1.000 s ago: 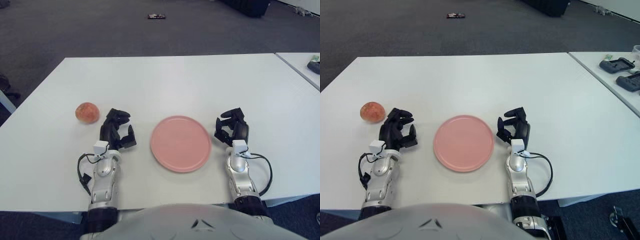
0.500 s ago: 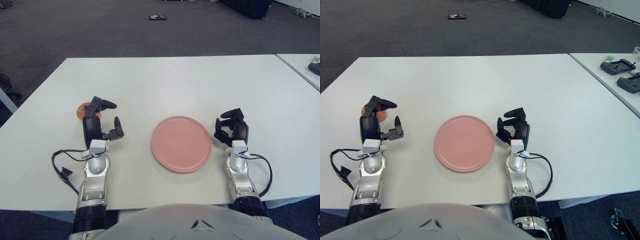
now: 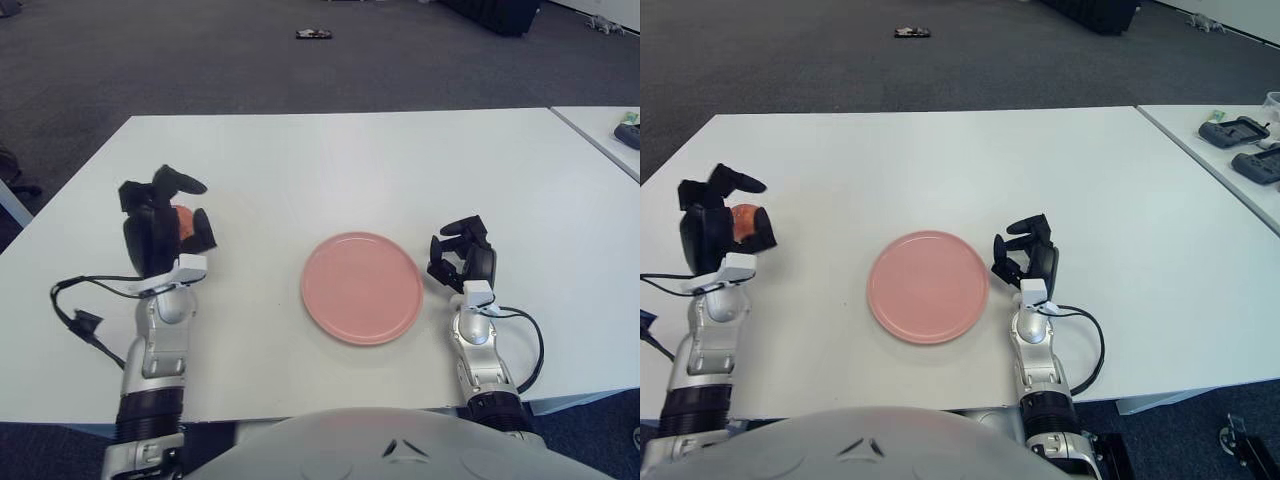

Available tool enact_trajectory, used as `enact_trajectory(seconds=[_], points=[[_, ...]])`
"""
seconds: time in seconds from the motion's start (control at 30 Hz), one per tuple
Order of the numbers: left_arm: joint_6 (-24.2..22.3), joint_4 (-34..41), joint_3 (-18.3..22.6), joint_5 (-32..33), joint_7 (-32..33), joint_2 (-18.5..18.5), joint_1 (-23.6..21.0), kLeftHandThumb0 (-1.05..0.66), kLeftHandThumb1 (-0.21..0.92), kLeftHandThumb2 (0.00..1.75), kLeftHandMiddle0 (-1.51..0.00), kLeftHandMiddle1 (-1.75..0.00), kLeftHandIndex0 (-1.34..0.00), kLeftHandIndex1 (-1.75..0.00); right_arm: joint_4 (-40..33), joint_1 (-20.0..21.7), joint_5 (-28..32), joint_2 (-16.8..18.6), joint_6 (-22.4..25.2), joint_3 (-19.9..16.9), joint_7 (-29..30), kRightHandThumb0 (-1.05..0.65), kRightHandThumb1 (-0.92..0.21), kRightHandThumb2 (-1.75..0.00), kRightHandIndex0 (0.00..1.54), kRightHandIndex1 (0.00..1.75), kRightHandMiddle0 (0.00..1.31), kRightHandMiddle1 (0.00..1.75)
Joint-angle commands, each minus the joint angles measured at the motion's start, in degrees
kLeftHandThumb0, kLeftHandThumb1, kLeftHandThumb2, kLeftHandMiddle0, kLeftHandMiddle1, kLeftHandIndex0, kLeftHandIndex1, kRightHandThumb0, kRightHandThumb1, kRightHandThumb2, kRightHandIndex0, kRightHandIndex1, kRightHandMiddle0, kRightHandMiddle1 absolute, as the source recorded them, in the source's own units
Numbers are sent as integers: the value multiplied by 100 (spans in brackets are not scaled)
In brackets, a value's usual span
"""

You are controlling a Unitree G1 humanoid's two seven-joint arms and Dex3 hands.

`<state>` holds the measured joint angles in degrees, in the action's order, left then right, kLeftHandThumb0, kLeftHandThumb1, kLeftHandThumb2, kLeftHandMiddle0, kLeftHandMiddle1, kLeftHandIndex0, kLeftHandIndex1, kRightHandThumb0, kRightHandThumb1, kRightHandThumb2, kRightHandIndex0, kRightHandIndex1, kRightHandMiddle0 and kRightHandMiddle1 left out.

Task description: Put the apple into the plate.

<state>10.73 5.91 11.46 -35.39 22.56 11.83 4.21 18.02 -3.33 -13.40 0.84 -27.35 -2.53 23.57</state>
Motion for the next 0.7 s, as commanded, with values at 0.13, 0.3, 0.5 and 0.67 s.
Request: enact_trajectory(seconds=[0.13,0.3,0.5,0.67], points=[[-202,-971,41,139,-697,1156,-807,-81,69,78,-1,-76,-1,-90,166,-1,-55,32,-33,-9,87,-40,-60,-97,66,140,39,175],[-178,-1233,-142,233,-1010,1531,-989,-90,68,73,0,-29,0,-51,199,15,-66,31,-84,-9,120,-40,-60,-97,66,141,39,175],[-543,-1410,-312,271,-1548,1862,-1167,-98,68,69,0,-3,0,-19,226,28,-69,36,-112,-12,148,-40,-59,-99,66,141,40,175],[-778,-2057,-561,158,-1764,2094,-1564,-99,65,68,0,0,0,-4,238,26,-83,23,-126,-2,167,-40,-58,-99,66,141,40,175]])
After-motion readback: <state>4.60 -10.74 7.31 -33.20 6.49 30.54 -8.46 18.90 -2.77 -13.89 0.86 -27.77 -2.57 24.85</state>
